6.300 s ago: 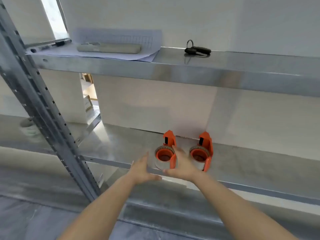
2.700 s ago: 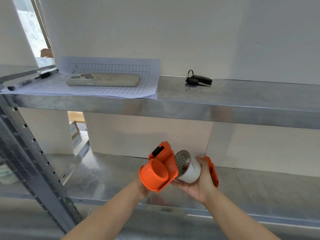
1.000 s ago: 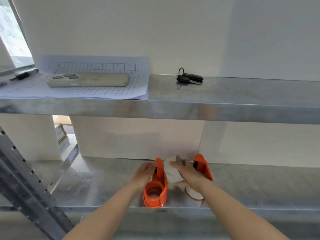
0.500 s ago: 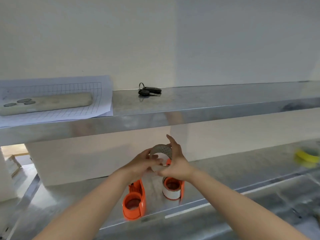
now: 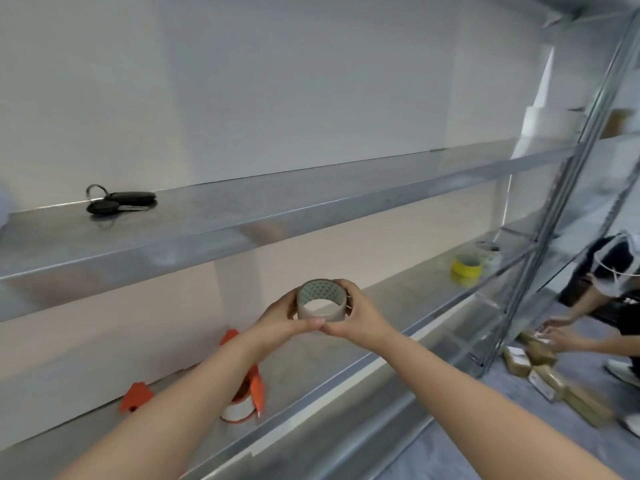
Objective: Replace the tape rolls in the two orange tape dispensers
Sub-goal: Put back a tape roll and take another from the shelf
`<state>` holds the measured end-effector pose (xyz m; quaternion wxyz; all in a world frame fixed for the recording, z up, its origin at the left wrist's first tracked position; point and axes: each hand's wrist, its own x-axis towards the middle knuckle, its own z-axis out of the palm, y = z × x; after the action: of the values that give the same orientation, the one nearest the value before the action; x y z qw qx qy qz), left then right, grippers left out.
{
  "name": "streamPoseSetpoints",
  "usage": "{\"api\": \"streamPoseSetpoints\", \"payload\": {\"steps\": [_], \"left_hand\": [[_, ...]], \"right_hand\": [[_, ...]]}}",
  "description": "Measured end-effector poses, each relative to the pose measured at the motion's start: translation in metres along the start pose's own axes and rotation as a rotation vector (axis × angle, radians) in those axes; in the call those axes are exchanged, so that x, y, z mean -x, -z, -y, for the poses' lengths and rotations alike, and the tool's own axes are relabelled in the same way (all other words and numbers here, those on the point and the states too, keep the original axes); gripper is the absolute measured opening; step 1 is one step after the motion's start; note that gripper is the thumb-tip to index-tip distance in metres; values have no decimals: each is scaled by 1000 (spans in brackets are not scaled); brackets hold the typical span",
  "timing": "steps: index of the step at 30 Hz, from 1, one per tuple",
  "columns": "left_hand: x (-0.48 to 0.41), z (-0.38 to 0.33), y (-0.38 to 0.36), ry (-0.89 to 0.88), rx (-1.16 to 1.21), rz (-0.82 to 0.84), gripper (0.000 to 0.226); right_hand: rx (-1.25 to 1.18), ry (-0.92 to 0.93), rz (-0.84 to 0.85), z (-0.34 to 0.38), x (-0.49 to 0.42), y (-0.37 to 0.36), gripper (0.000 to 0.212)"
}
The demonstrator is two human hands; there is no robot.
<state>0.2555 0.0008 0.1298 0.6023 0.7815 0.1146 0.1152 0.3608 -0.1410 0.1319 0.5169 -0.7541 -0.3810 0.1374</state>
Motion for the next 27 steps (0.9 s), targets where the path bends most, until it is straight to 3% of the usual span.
{"api": "streamPoseSetpoints", "payload": {"steps": [6, 10, 13, 27], "left_hand": [[-67, -19, -100, -2, 95, 7, 73], [-115, -33, -166, -22, 112, 50, 58], [-150, -42, -215, -31, 126, 19, 50], [-282, -4, -300, 43, 69, -142, 56]], "right_hand": [[-52, -88, -17, -58, -2, 104, 98], [-53, -83, -74, -93, -11, 175, 70], [-34, -72, -86, -120, -20, 226, 69], [80, -139, 24, -223, -98, 312, 63]]}}
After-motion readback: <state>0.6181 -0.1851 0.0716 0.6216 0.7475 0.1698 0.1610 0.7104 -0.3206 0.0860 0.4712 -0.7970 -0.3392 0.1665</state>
